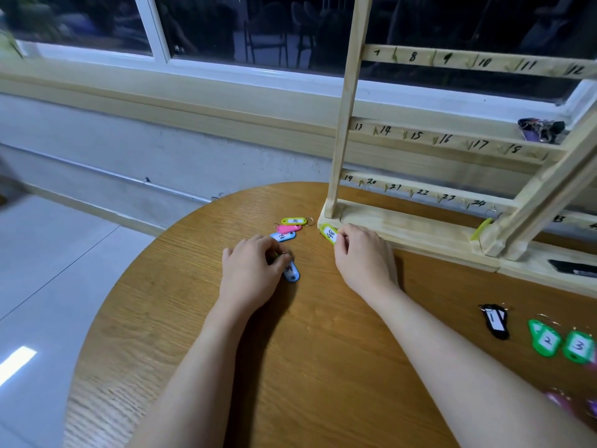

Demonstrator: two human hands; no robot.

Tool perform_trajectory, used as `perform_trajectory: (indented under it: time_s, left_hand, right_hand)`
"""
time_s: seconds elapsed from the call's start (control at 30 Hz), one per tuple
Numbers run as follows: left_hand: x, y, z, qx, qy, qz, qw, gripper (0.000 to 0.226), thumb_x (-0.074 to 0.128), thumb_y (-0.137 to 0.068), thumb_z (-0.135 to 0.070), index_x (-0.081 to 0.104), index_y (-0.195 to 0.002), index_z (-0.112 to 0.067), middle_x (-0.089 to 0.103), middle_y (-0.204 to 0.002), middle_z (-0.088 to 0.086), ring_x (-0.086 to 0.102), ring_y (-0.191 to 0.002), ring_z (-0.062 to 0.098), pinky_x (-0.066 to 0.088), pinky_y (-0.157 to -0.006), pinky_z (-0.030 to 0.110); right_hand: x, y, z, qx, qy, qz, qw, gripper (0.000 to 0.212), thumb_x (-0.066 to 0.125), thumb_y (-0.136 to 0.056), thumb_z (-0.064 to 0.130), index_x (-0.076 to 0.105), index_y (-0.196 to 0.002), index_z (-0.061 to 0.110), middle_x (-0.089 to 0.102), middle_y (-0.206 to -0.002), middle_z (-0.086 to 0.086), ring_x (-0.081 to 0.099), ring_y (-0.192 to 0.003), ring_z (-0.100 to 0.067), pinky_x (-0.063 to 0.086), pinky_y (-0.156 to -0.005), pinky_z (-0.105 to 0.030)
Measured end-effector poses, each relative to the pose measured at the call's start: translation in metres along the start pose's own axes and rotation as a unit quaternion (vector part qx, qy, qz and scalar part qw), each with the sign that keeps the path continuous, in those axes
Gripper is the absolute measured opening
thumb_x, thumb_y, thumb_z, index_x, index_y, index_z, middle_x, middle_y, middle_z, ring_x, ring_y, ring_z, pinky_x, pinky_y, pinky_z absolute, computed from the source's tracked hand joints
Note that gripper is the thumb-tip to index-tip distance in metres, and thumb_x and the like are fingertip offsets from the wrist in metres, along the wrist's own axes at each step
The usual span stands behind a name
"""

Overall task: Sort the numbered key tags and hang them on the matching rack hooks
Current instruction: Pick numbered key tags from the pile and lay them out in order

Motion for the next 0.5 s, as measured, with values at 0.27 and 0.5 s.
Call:
perform_trajectory:
  time_s: [0.27,0.5]
  left_hand:
    - [-0.006,-0.002,0.009,-0.031,0.102,-0.031,0.994,0.013,0.07,-0.09,-0.039,0.069,-0.078,-0.036,0.06,-0.075,-0.015,0.054,-0.076,0.006,0.042,-0.089,0.04]
    - [-0.013,-0.001,0.003,0.013,0.172,-0.067,0.983,0.014,0.071,-0.092,-0.034,0.071,-0.078,-0.035,0.067,-0.085,-0.015,0.056,-0.086,0.015,0.044,-0.085,0.04]
  right_hand:
    - [-0.001,0.001,0.0,-0.004,-0.001,-0.004,1.0,0.023,0.044,-0.104,0.028,0.063,-0.094,0.02,0.068,-0.09,0.003,0.064,-0.08,-0.02,0.051,-0.07,-0.037]
    - [-0.002,0.0,0.001,-0.004,-0.005,0.0,1.0,0.023,0.044,-0.104,0.028,0.065,-0.098,0.019,0.07,-0.095,0.002,0.065,-0.086,-0.022,0.052,-0.073,-0.039]
Point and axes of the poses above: each hand's wrist, its own y-axis away from the middle knuckle, its own x-axis out of the palm, z = x × y, the point moved 10 cm from there along -y, towards the middle knuckle
